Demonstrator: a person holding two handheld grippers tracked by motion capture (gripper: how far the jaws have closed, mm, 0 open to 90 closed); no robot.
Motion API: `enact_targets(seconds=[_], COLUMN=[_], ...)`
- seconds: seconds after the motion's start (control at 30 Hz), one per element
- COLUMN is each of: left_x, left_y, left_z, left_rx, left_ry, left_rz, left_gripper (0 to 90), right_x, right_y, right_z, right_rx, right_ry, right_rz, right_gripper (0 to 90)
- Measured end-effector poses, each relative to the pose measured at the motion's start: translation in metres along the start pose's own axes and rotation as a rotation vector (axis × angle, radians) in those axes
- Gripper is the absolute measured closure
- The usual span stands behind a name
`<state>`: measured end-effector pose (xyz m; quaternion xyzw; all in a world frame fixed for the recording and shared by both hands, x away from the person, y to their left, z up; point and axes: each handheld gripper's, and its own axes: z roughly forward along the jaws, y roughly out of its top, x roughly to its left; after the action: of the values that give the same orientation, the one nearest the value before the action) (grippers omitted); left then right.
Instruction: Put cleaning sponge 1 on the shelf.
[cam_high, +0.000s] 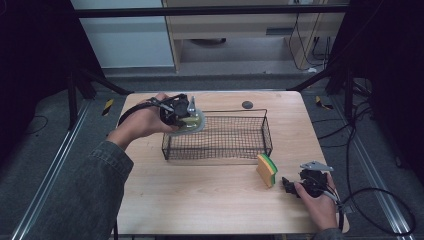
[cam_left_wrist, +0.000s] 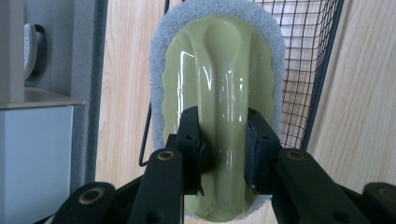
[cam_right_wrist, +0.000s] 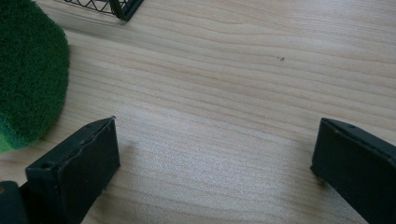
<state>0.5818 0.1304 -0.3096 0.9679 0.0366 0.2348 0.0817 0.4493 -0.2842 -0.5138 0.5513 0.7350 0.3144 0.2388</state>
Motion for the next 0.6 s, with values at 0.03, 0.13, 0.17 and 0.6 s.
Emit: enact_targets(seconds=[0.03,0.13,0.17,0.6], left_x=[-0.001,-0.004,-0.006,-0.011], left_y=[0.000,0.000,0.000,-0.002], left_z=[0.002,0.006,0.007,0.030], left_rx=[0.000,0.003,0.003,0.022], left_ry=[0.001,0.003,-0.002,-0.030], left_rz=[0.005,0.024,0.015,0.028], left_gripper=[70.7,70.6,70.6,70.6], right_x=[0.000,0.000,0.000,0.000], right_y=[0.000,0.000,0.000,0.000], right_z=[0.000,0.000,0.000,0.000], right_rx=[0.001,0.001,0.001,0.003], right_ry=[-0.001,-0.001,-0.001,0.001], right_rz=[0.000,0.001,0.000,-0.001], right_gripper=[1.0,0.9,0.9,0.9])
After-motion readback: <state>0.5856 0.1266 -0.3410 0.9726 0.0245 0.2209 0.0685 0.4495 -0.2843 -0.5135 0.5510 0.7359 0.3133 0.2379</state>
